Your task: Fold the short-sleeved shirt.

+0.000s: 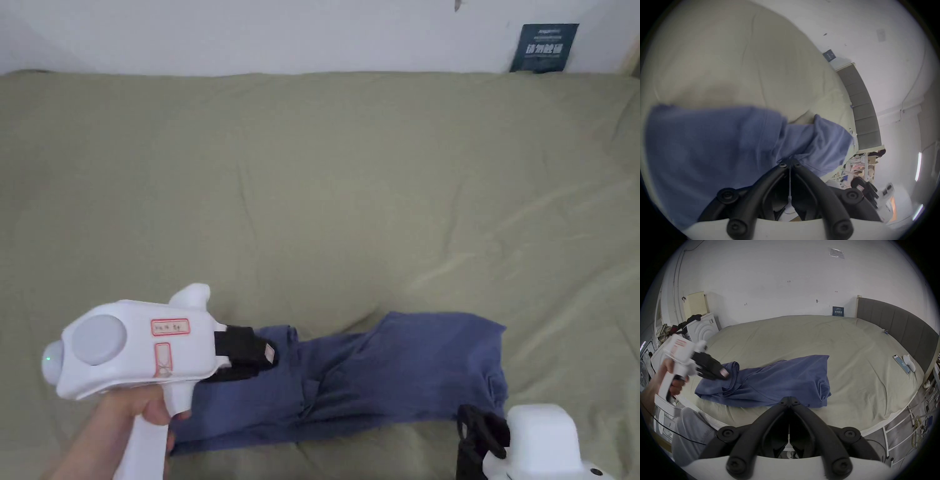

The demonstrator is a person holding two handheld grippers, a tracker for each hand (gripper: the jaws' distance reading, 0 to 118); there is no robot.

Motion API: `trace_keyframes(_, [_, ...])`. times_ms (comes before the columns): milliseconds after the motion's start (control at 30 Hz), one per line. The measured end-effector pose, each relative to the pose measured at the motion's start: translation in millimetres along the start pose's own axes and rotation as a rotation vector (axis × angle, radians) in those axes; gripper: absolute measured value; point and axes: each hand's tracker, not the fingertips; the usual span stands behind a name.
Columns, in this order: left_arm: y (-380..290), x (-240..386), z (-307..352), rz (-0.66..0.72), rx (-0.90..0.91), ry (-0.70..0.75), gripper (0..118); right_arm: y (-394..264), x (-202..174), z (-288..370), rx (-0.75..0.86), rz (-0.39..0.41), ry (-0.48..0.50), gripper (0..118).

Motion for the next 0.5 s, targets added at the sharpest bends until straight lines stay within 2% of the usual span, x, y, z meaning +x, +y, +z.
trace_keyframes(133, [-2,-40,62,0.034,0.082,0.112,0,3,-16,-3,0.0,0.012,0.036,2])
trace_keyframes(233, [-9,-80,76,0.114,0.081,0.211,0,2,-27,-6,-0.009,0.04,0.058,2])
trace_keyframes(300, [-12,-97,73,0.122,0.069,0.189,0,1,-32,-9,-0.017,0.047,0.067,2])
trace_keyframes(333, [-14,-101,66,0.123,0.046,0.142,4,1,-34,-10,-0.024,0.051,0.07,2])
trace_keyframes(367, [-16,-104,62,0.132,0.027,0.099,14,1,-36,-11,-0.028,0.054,0.075,2])
trace_keyframes(433, [-18,-112,46,0.173,0.019,0.038,105,1,-37,-12,-0.03,0.056,0.081,2])
trace_keyframes(467, [-22,-113,37,0.181,0.011,0.02,118,1,-37,-12,-0.029,0.048,0.095,2])
trace_keyframes(500, [-21,-114,35,0.193,0.069,-0.017,116,2,-37,-12,-0.031,0.047,0.094,2])
